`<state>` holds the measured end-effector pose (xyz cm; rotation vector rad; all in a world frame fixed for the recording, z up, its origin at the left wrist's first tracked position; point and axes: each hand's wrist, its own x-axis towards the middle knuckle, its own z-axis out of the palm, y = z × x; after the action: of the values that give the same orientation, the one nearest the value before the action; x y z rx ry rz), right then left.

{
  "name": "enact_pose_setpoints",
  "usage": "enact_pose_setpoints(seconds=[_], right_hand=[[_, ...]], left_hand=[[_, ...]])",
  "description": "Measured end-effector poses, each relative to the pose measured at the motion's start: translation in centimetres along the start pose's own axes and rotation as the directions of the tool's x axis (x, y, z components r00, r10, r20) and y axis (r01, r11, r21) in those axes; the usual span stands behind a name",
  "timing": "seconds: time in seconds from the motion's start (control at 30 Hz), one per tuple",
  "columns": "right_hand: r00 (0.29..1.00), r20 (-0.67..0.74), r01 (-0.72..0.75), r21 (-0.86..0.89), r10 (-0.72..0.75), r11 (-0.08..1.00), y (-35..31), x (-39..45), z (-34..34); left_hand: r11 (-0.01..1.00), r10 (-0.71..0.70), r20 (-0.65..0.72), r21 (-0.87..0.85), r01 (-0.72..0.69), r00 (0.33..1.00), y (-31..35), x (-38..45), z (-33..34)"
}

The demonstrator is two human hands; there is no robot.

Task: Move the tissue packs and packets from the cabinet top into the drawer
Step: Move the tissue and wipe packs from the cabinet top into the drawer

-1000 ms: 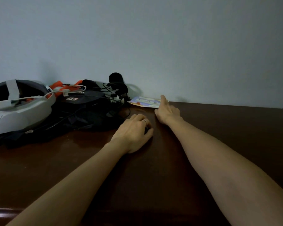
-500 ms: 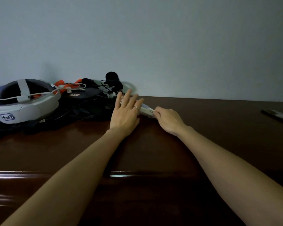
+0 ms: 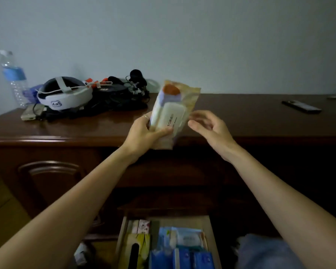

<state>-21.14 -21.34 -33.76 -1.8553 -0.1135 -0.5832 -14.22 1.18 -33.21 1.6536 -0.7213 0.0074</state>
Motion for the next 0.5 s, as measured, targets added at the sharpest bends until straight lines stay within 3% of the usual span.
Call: enact_pose_setpoints(seconds=[0.1,0.2,0.3,0.4,0.5], right_hand=[[0.998,0.030,0.047,0.095,-0.050,0.994,0.2,-5.2,2.5],[0.995,0.076,-0.079,0.136,0.069,0.988,2.7,-10.1,4.6],[0.947,0.175,-0.269,-0.018,0.268,0.963,7.4,-13.9,6.3],[0.829,0.284,-0.442,-0.194,0.482,0.876,12.8,-16.7,7.7],[0.759,0.279,-0.419,-0.481,0.588,0.770,18.7,-18.8,7.9]], left_hand=[[0.976,-0.074,0.109,-0.196,0.094,0.991,-0.9,-6.0,1.5],[0.936,-0.248,0.118,-0.227,0.270,0.961,-4.7,-11.4,2.5],[0.870,-0.471,0.041,-0.142,0.472,0.881,-9.5,-15.5,3.8],[0.799,-0.601,0.030,-0.021,0.602,0.799,-14.1,-18.0,4.6],[0.726,-0.683,-0.024,0.094,0.681,0.730,-18.6,-19.8,4.0]])
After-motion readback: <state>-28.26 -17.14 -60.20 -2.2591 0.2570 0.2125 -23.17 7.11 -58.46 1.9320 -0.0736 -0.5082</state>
